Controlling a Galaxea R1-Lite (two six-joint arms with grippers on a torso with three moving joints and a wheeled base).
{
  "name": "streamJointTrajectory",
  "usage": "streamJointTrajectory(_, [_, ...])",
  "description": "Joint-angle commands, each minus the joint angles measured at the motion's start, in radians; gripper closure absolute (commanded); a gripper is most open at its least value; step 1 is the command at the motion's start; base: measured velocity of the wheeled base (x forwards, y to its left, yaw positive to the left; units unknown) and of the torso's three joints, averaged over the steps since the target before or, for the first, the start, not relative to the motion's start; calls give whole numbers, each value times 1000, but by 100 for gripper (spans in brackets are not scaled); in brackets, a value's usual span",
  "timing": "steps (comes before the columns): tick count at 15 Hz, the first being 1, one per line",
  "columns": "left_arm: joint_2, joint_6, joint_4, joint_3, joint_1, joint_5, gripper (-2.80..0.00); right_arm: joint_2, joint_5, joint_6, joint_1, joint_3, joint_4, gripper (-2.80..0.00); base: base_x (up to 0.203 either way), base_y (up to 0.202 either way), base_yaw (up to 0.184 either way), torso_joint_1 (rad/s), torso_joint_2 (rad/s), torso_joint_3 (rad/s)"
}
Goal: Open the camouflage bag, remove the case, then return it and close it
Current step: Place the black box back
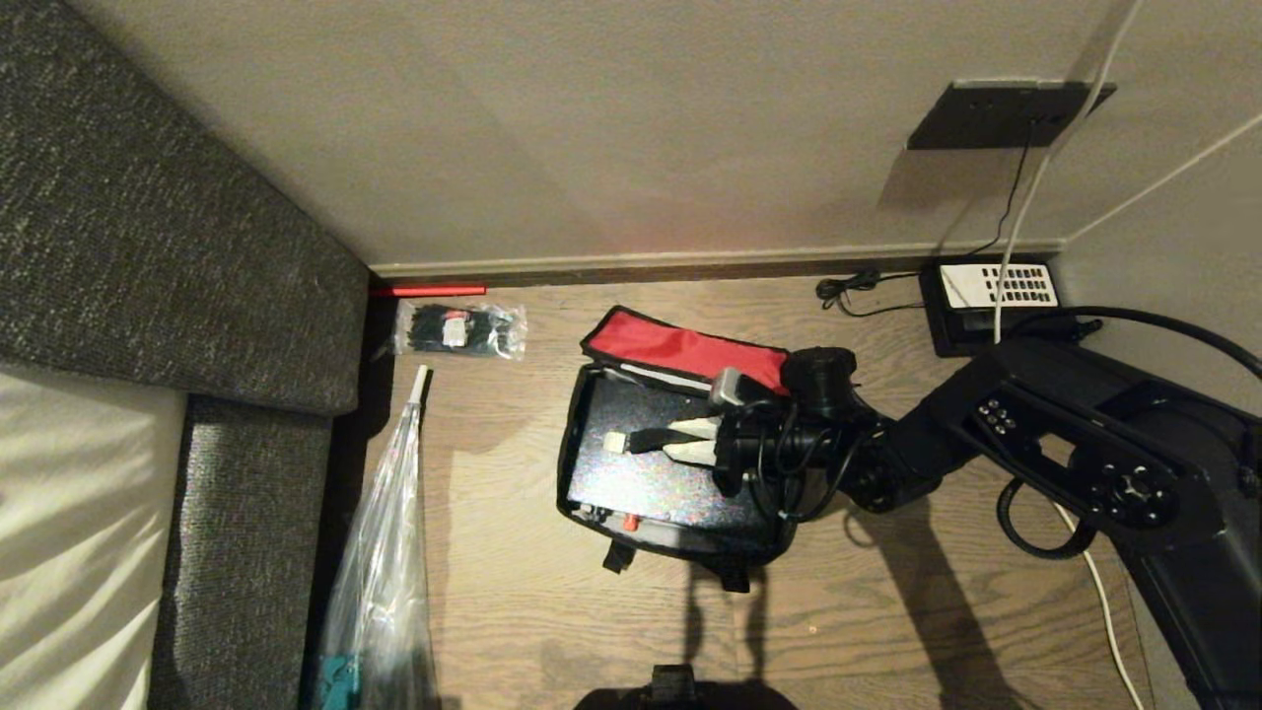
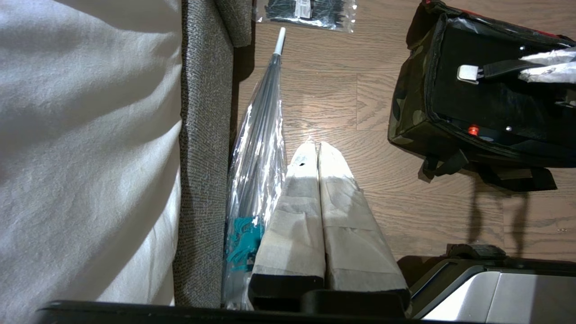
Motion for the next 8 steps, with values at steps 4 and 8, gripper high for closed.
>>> streamJointTrajectory(4, [-2,0,0,3,0,0,0,28,5,-2,-1,0,-11,0,0,0,0,0,0,0])
streamJointTrajectory(8, [-1,-1,0,3,1,0,0,25,9,-3,-12,8,-7,0,0,0,0,0,0,0])
